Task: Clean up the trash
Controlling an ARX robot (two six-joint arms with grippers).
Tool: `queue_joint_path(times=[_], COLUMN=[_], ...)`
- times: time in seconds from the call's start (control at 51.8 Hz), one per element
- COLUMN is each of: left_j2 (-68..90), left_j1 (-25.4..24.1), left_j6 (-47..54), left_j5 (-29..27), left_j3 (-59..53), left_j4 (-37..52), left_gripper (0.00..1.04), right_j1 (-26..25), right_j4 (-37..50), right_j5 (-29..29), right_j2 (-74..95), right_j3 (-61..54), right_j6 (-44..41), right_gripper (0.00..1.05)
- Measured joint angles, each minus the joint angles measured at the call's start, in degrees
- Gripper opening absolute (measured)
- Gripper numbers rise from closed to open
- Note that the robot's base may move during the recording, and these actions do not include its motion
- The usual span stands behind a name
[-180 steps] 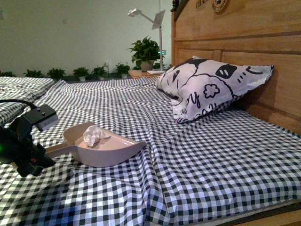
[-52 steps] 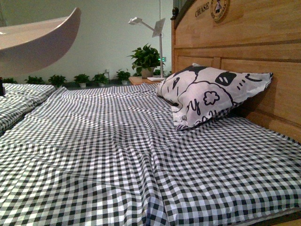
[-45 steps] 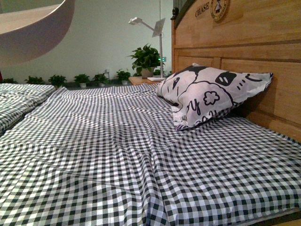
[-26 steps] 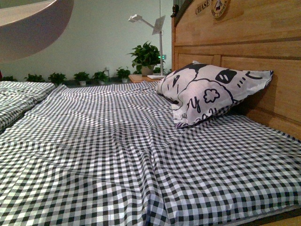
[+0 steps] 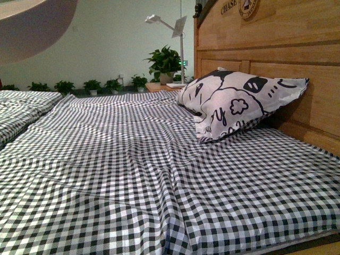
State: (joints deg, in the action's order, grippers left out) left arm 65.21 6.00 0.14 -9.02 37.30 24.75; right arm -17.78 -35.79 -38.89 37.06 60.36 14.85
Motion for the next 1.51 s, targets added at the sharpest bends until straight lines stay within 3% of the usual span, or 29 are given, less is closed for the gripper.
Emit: queue_joint_path(times=[1.507], left_j2=[0.2], left_j1=[-0.28], left_j6=[-0.42], left_j5=[0.0], left_j3=[0.0], left_j4=[0.0], left_gripper=[0.27], right_j1=[0.22], right_j4=[-0.33], right_j5=[0.59], right_j2=[0.0], right_j3=[0.0], right_j6=[-0.07], right_gripper=[0.2])
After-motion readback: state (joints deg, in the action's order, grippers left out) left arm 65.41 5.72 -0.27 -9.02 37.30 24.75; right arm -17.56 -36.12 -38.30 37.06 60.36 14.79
